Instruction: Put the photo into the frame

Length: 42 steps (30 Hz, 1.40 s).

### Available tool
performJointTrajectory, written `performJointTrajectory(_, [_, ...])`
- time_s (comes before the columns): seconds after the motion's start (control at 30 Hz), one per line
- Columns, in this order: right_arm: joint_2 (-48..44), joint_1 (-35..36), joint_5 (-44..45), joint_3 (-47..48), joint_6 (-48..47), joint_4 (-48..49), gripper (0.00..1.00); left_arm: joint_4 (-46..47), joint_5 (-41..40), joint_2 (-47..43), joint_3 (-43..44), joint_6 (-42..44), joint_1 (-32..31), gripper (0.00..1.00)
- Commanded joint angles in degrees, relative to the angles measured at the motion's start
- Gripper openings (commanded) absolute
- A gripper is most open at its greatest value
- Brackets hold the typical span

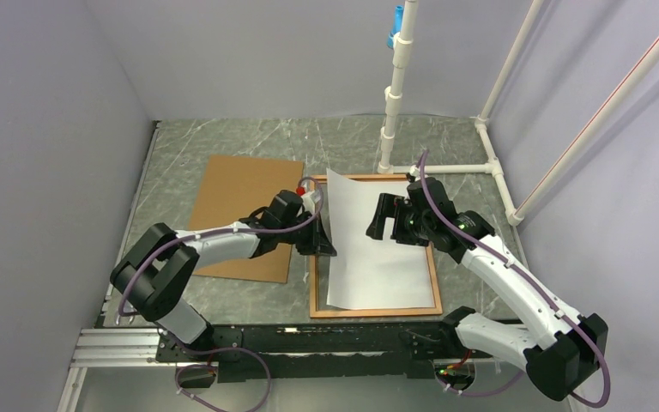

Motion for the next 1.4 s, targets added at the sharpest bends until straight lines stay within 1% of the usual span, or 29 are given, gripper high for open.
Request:
performJointTrajectory(0.0, [-0.13, -0.63, -0.40, 1.83, -1.08, -0.11, 1.00, -0.26, -1.83, 1.12, 3.35, 2.34, -0.83, 0.00])
performJointTrajectory(0.1, [0.01, -0.69, -0.72, 1.83, -1.18, 0.21, 1.00, -4.85, -4.64, 0.80, 5.34, 3.99, -1.26, 0.00])
performJointTrajectory(0.13, [0.09, -0.77, -0.83, 1.83, -1.18, 0.29, 1.00, -6.91, -5.78, 0.61, 6.01, 4.59, -1.48, 0.01])
performJointTrajectory(0.17, [0.21, -0.74, -0.94, 1.83, -1.18, 0.40, 1.00, -9.12, -7.59, 0.38, 6.88, 5.27, -1.85, 0.06])
performJointTrajectory(0.2, [0.29, -0.75, -1.04, 1.83, -1.12, 0.56, 1.00, -11.09, -9.03, 0.15, 7.68, 5.78, -2.08, 0.14])
performJointTrajectory(0.23, [0.32, -0.76, -1.17, 1.76, -1.10, 0.67, 1.00, -12.86, -10.40, 0.07, 8.42, 6.31, -2.54, 0.23])
performJointTrajectory(0.33, [0.41, -0.80, -1.49, 1.65, -1.01, 0.96, 1.00, -17.43, -14.95, -0.70, 10.33, 7.55, -4.20, 0.64])
performJointTrajectory(0.37, [0.50, -0.81, -1.49, 1.72, -1.01, 0.94, 1.00, -18.61, -16.35, -0.97, 10.74, 7.58, -4.56, 0.74])
performJointTrajectory(0.4, [0.49, -0.84, -1.49, 1.74, -0.99, 0.95, 1.00, -19.68, -17.52, -1.32, 11.13, 7.71, -4.97, 0.82])
performJointTrajectory(0.43, [0.42, -0.83, -1.55, 1.74, -0.97, 0.96, 1.00, -20.38, -18.66, -1.74, 11.51, 7.71, -5.40, 0.87])
performJointTrajectory(0.5, [0.32, -0.84, -1.58, 1.66, -0.92, 1.00, 1.00, -22.41, -21.40, -2.67, 12.41, 7.91, -6.11, 0.94])
performJointTrajectory(0.63, [0.19, -0.83, -1.49, 1.40, -0.84, 0.94, 1.00, -28.15, -27.25, -4.40, 14.88, 8.28, -7.50, 0.99])
performJointTrajectory(0.8, [-0.13, -0.82, -1.80, 0.98, -0.58, 1.25, 1.00, -33.56, -36.09, -7.57, 15.83, 7.09, -8.19, 0.99])
performJointTrajectory(0.97, [0.36, -0.82, -3.06, 0.33, -0.40, 2.15, 1.00, -33.50, -37.83, -10.59, 13.49, 7.25, -8.18, 0.99])
performJointTrajectory(1.1, [1.29, -0.84, -4.75, -0.56, -0.24, 3.26, 1.00, -34.65, -38.97, -10.99, 11.91, 7.39, -7.50, 0.99])
performJointTrajectory(1.23, [2.82, -0.73, -6.91, -2.02, 0.20, 5.18, 1.00, -33.88, -37.37, -11.62, 8.77, 7.23, -4.94, 1.00])
performJointTrajectory(1.37, [4.44, -0.46, -8.41, -3.47, 0.95, 7.49, 1.00, -30.75, -33.96, -14.44, 2.64, 7.31, -1.67, 0.99])
